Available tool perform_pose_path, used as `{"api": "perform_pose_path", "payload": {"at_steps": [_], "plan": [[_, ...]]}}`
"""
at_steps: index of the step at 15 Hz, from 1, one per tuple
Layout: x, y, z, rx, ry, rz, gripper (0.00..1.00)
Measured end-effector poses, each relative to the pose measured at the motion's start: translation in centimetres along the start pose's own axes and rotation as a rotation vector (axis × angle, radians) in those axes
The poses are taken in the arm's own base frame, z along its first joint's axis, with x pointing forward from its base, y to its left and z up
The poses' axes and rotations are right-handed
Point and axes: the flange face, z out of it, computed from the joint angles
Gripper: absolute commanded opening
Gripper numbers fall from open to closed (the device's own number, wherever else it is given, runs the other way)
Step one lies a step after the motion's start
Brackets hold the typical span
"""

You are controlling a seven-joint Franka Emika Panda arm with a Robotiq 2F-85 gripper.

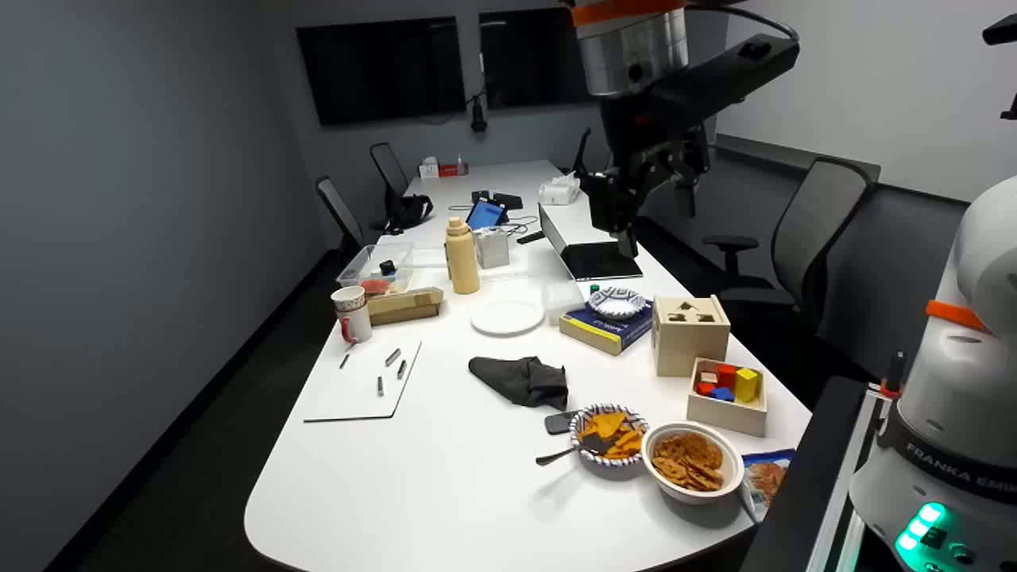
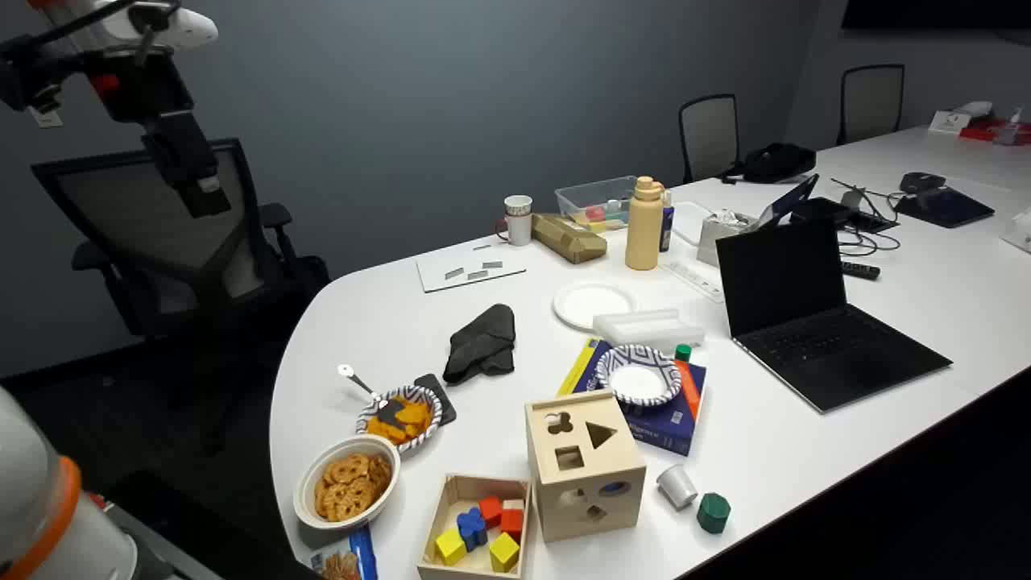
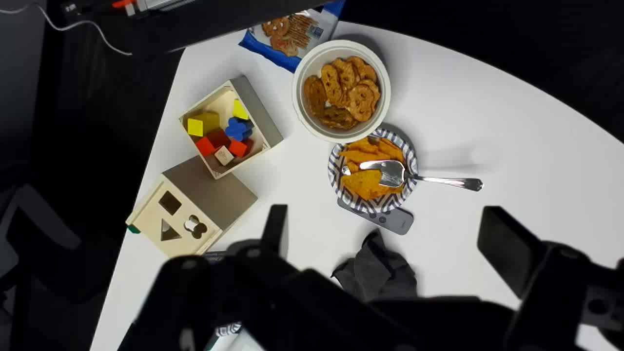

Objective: Put the blue block in the toy box

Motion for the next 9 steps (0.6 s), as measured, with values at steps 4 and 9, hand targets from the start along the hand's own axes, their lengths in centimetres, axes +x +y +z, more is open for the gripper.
{"api": "perform_pose_path", "payload": {"at_steps": [4,9], "plan": [[0.01,0.00,-0.05,0.001,0.001,0.000,1.00],[0.52,0.67,0.07,0.012,-0.006,0.014,1.00]]}}
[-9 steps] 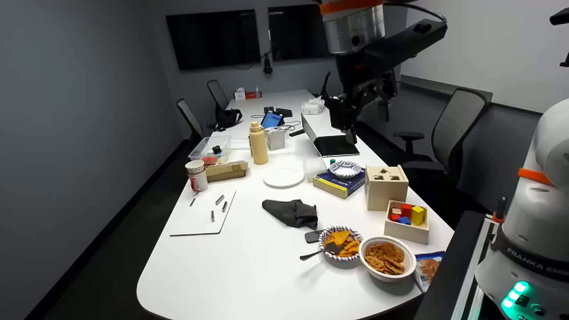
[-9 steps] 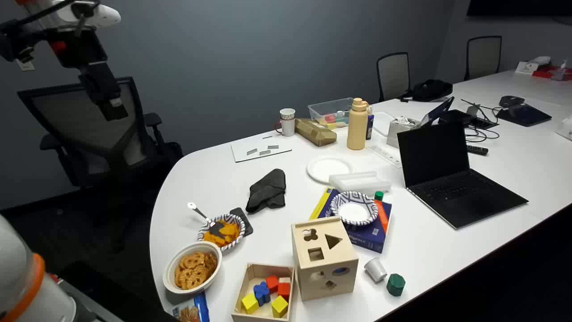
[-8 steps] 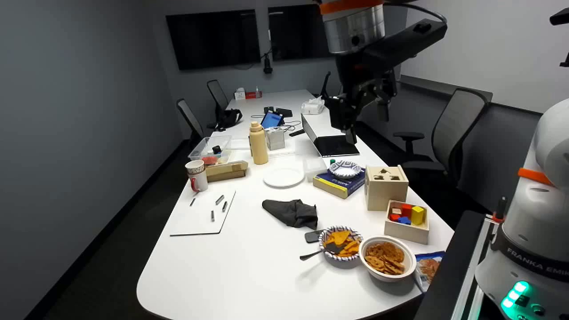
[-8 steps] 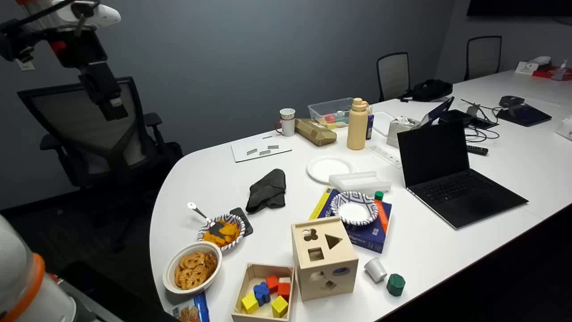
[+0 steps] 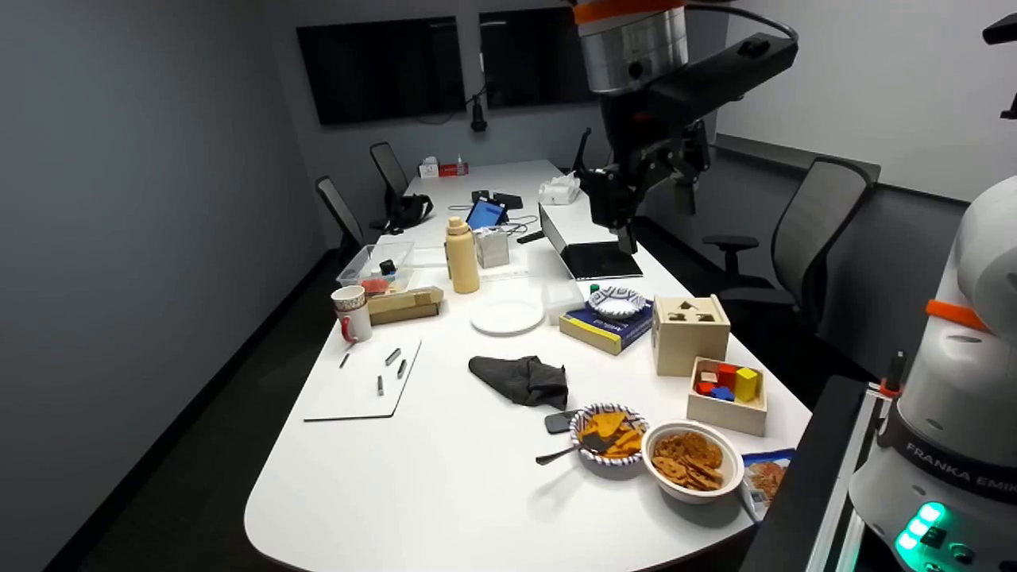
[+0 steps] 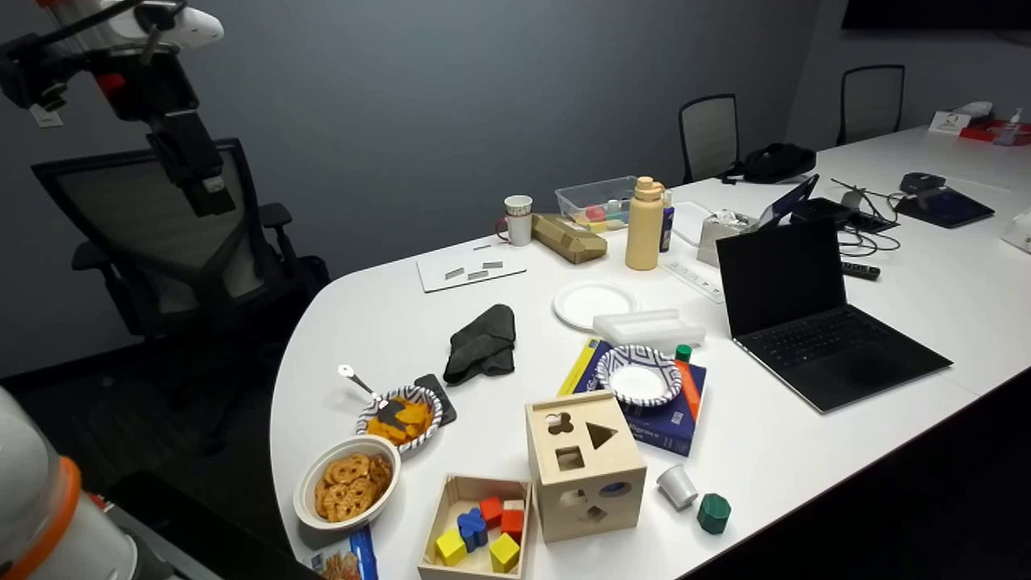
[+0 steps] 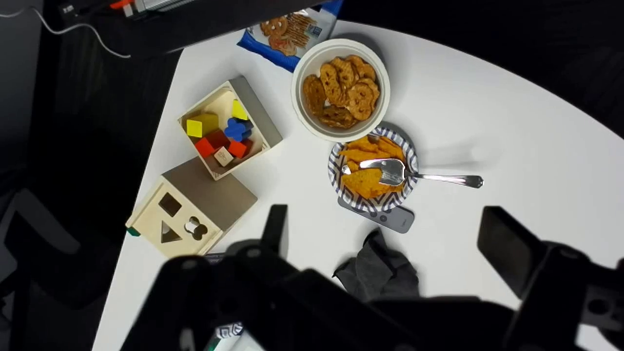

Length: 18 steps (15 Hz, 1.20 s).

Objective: Put the blue block in the toy box

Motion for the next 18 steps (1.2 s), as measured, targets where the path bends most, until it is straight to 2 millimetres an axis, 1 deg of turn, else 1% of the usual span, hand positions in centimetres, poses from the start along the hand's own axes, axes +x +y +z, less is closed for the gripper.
{"api": "perform_pose_path", "payload": {"at_steps": [1,3,5,8,11,13,15,18], "plan": [[0.6,0.9,0.1,0.013,-0.007,0.021,1.00],[2.4,3.6,0.8,0.050,-0.022,0.085,1.00],[4.5,7.2,2.0,0.098,-0.036,0.165,1.00],[7.1,13.2,4.9,0.166,-0.040,0.292,1.00],[8.1,18.8,9.5,0.214,-0.036,0.408,1.00],[8.0,21.5,13.4,0.232,-0.047,0.471,1.00],[7.7,23.2,17.1,0.242,-0.069,0.515,1.00],[8.5,25.0,21.5,0.248,-0.119,0.546,1.00]]}}
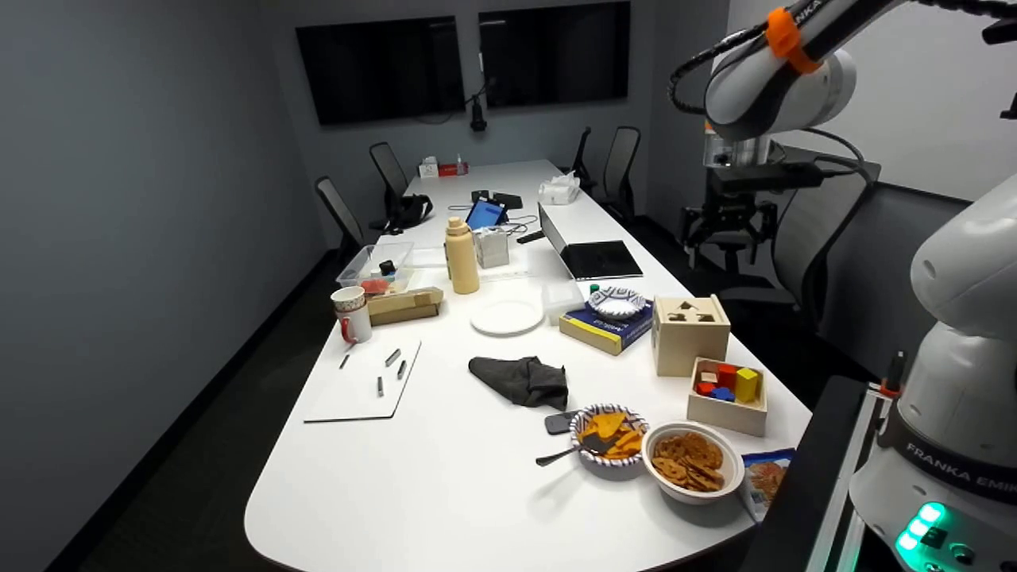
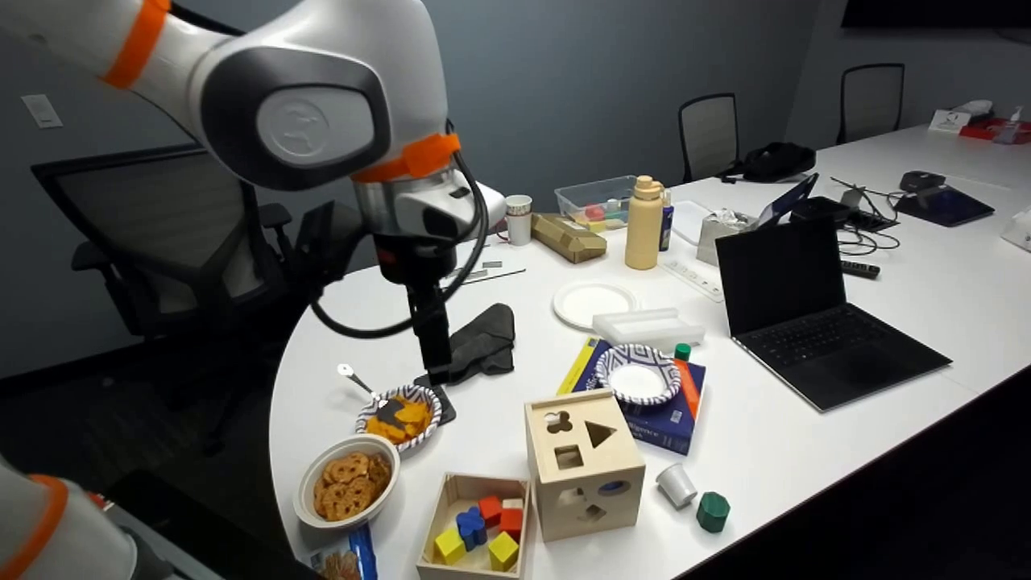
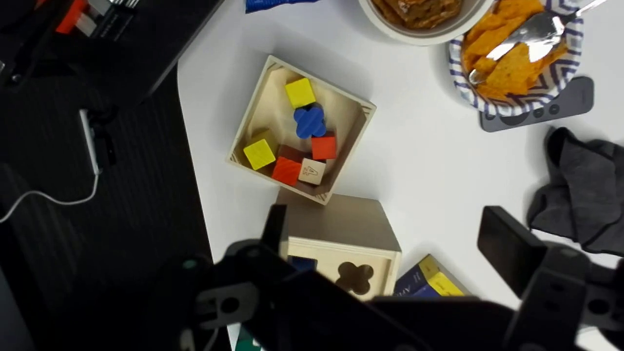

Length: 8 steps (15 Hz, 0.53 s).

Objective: Put the blue block in the toy box

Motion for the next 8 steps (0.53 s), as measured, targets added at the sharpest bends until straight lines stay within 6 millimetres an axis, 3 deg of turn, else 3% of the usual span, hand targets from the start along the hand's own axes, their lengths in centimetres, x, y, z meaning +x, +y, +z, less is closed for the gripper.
{"api": "perform_pose_path", "payload": {"at_steps": [4,8], "plan": [[1.8,1.7,6.0,-0.021,-0.079,0.010,1.00],[2.1,3.0,10.8,-0.049,-0.161,-0.005,1.00]]}}
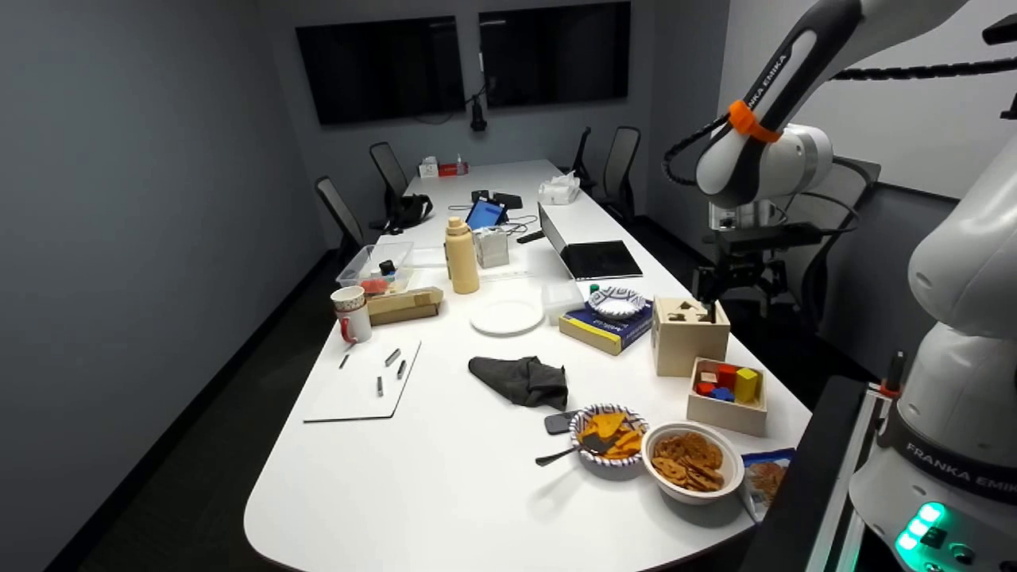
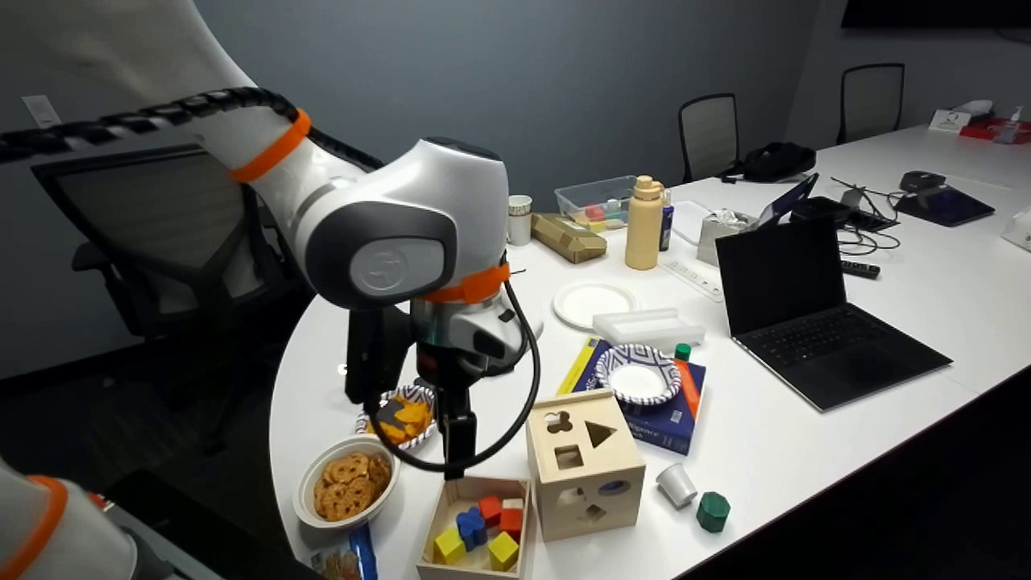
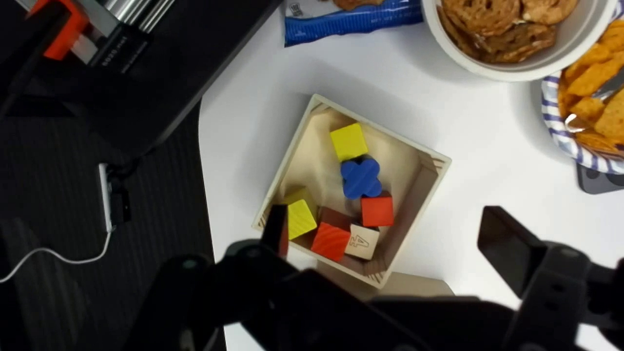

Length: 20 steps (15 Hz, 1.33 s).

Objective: Put the blue block in the toy box

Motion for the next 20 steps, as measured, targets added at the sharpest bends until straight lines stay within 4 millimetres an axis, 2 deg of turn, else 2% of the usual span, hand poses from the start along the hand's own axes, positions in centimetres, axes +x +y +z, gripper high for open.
{"api": "perform_pose_path", "payload": {"at_steps": [7,20], "plan": [[0.3,0.3,4.6,-0.021,-0.076,-0.049,1.00],[2.3,-0.4,11.6,0.098,-0.159,-0.095,1.00]]}}
